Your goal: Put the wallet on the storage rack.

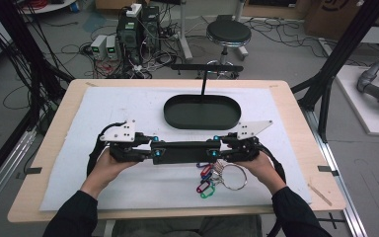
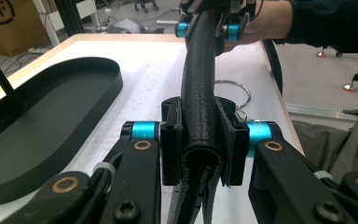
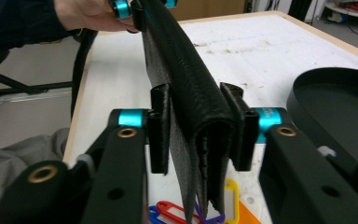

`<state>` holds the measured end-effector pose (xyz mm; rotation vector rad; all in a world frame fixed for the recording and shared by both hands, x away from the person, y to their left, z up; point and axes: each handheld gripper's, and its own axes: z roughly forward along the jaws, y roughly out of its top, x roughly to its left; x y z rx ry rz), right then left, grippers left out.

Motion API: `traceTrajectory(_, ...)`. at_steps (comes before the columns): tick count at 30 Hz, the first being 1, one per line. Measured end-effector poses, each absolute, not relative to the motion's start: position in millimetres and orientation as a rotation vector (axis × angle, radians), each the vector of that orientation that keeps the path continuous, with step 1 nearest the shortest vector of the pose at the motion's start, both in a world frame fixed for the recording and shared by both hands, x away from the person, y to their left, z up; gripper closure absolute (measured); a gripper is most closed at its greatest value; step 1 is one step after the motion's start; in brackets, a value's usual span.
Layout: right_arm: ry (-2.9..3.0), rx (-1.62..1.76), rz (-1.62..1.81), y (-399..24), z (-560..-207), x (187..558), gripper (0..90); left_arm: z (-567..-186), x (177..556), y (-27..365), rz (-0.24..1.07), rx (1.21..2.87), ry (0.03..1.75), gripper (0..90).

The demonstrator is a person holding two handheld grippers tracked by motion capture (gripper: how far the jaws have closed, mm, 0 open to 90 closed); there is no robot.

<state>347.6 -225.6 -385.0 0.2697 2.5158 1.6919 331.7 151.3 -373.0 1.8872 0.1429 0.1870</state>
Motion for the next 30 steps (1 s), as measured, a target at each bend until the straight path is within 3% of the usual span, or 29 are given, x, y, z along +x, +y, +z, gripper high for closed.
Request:
traceTrajectory(4,2.506,0.234,1.701,-227,-383,346,74.0,-372,332,151,0.189,1.879,0.145,73.3)
traceTrajectory(9,2.505,0.237,1.713,-230,-381,346,75.4,-371,331,149,0.198,1.857,0.157,71.3)
traceTrajectory(19,2.407,0.319,1.735,-244,-375,348,76.0,-366,335,158,0.263,1.791,0.3,37.7)
traceTrajectory(23,2.374,0.364,1.728,-252,-373,352,76.0,-364,332,160,0.294,1.788,0.328,32.4)
traceTrajectory(30,2.297,0.474,1.695,-273,-364,365,75.9,-362,324,163,0.342,1.782,0.367,31.8)
